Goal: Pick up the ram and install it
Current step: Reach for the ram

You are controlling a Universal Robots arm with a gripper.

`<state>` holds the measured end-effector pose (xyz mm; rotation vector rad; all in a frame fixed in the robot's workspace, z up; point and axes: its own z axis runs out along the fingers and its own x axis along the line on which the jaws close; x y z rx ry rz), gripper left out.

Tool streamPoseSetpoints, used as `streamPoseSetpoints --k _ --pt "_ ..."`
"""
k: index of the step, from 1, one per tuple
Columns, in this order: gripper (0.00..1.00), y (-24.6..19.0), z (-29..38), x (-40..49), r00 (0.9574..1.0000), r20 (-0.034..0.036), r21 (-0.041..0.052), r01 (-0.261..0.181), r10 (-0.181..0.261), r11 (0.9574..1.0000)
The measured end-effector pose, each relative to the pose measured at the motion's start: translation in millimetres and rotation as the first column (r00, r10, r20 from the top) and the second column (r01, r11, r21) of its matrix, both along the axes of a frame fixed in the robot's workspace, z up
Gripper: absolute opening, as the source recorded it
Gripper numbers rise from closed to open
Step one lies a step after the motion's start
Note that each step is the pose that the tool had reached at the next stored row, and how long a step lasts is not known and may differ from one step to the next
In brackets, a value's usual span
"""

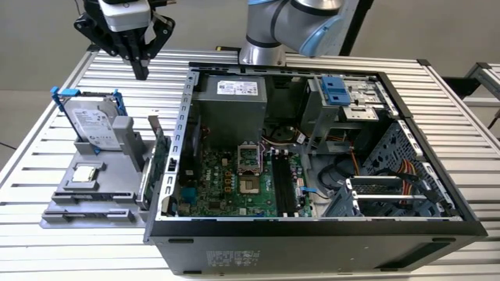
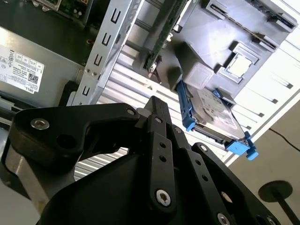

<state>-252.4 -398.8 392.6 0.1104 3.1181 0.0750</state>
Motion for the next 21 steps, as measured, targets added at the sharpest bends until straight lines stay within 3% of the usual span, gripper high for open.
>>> streamPoseSetpoints --k 9,21 --pt "0.0 0.0 0.0 -7.0 1.0 0.0 0.0 0.0 0.0 1.0" --pt "0.0 -0.1 0.0 -23.4 1.0 0.0001 0.0 0.0 0.0 1.0"
